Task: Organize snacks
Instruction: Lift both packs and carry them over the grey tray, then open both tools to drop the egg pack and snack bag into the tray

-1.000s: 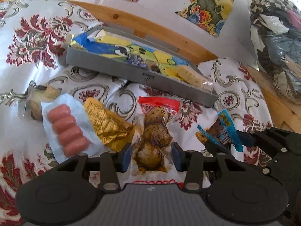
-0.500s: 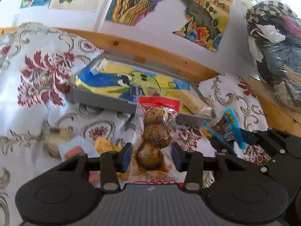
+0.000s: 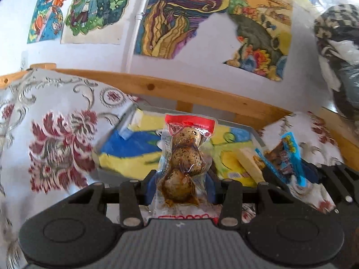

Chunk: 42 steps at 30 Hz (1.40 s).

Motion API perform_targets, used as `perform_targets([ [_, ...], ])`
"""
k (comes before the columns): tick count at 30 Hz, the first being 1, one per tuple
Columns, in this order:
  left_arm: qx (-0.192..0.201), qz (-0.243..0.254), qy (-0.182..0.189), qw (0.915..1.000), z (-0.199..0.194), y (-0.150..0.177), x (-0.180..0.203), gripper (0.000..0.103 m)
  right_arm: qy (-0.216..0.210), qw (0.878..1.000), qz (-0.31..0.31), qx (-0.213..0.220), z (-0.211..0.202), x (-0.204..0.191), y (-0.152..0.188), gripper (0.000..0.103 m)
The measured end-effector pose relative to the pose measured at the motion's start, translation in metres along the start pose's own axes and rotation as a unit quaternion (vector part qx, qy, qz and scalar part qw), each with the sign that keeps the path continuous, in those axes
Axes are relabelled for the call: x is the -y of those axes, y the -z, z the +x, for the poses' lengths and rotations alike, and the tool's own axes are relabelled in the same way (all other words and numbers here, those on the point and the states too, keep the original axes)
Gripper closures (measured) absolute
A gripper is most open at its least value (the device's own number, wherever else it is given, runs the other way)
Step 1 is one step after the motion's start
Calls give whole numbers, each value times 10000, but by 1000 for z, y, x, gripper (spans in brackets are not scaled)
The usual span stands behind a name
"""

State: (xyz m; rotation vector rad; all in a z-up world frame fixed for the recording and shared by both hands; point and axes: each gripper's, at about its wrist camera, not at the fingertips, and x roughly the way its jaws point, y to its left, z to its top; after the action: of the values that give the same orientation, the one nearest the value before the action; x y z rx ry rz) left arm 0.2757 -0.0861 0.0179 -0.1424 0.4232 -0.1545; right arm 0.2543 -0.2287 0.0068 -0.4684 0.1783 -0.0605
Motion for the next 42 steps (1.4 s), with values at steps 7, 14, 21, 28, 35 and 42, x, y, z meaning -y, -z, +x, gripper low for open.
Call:
perform_targets([
  [7,-219,-9,-346,9992,42,-19,-4,55,-135,9998,142,-83,32,-3,2,64],
  [14,-586,-82,-634,9962,79,-23,-10,55,-263,9983,414,-308,61,-2,8,64],
  [21,-736,240,-786,9939,102,-21,-4,55,-417,9962,558,-517,78,-8,17,64],
  [28,-787,310,-869,9926,116,-20,-1,54,-469,9943,710,-638,87,-8,20,64],
  [35,-811,271,-909,9922,123,-19,2,52,-480,9931,800,-715,89,-7,22,63],
  [42,-887,44,-951,9915,126,-20,-1,47,-436,9930,798,-752,89,-6,23,54],
])
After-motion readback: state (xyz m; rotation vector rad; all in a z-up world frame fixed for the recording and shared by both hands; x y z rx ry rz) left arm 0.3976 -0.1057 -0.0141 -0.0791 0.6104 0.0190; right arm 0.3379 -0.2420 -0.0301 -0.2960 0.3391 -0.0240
